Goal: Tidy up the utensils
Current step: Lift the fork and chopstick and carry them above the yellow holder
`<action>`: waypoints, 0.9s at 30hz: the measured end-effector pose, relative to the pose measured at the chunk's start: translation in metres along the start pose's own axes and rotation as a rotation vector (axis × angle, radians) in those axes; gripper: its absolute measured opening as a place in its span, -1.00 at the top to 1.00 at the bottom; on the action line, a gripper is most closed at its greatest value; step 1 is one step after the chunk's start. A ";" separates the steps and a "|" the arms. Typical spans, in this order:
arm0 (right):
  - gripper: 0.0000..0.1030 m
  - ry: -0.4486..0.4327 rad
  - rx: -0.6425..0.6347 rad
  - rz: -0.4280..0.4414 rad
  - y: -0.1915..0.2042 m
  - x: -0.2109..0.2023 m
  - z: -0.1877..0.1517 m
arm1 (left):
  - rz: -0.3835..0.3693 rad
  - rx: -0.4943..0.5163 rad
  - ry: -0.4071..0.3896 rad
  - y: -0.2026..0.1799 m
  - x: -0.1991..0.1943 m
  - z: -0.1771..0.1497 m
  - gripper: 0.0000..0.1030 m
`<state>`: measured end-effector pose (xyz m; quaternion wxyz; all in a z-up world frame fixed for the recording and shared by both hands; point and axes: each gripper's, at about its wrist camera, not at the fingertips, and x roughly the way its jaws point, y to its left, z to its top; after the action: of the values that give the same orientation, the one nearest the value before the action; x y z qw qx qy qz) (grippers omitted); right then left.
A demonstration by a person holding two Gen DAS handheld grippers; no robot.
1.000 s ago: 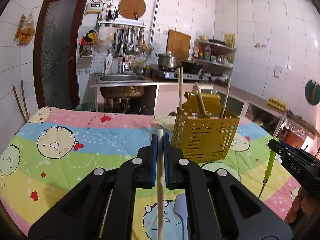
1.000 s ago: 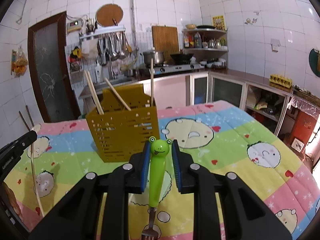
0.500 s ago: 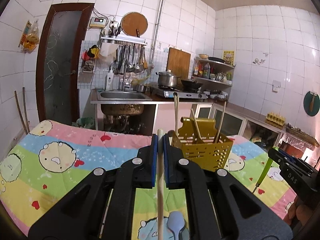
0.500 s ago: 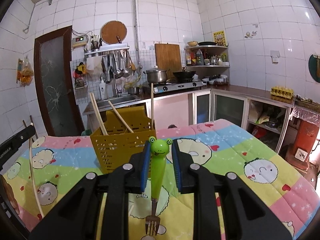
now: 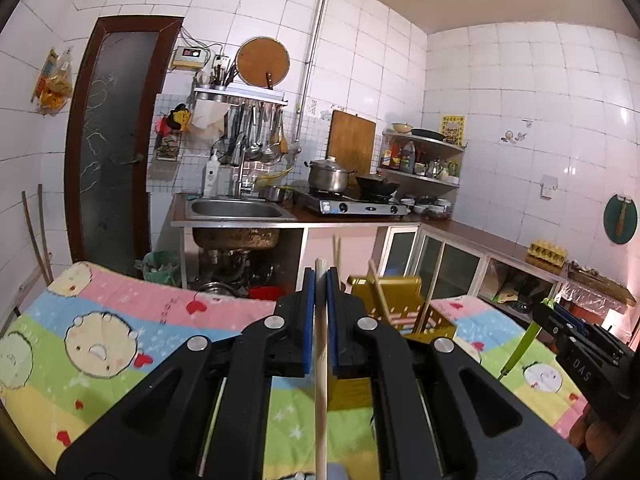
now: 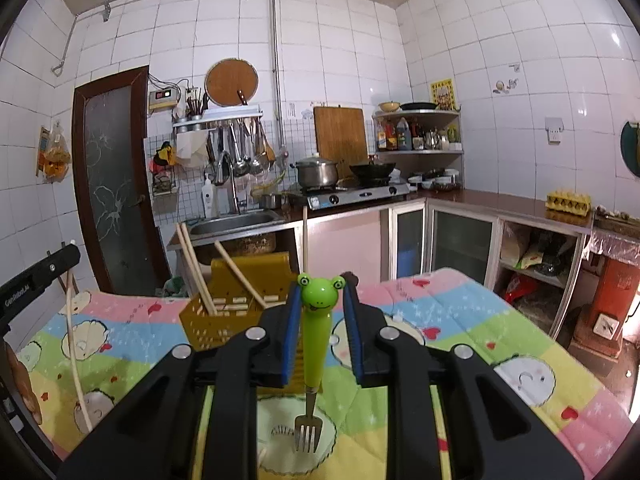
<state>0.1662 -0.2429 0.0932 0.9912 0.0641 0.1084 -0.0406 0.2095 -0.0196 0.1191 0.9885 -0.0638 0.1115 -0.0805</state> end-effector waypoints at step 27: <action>0.58 -0.050 -0.047 0.052 0.022 0.104 0.086 | -0.054 0.043 -0.124 -0.067 0.160 0.088 0.91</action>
<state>0.2874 -0.2395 0.1558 0.9956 0.0424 0.0826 -0.0136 0.3744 -0.1034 0.1800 0.9921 -0.0503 0.0463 -0.1053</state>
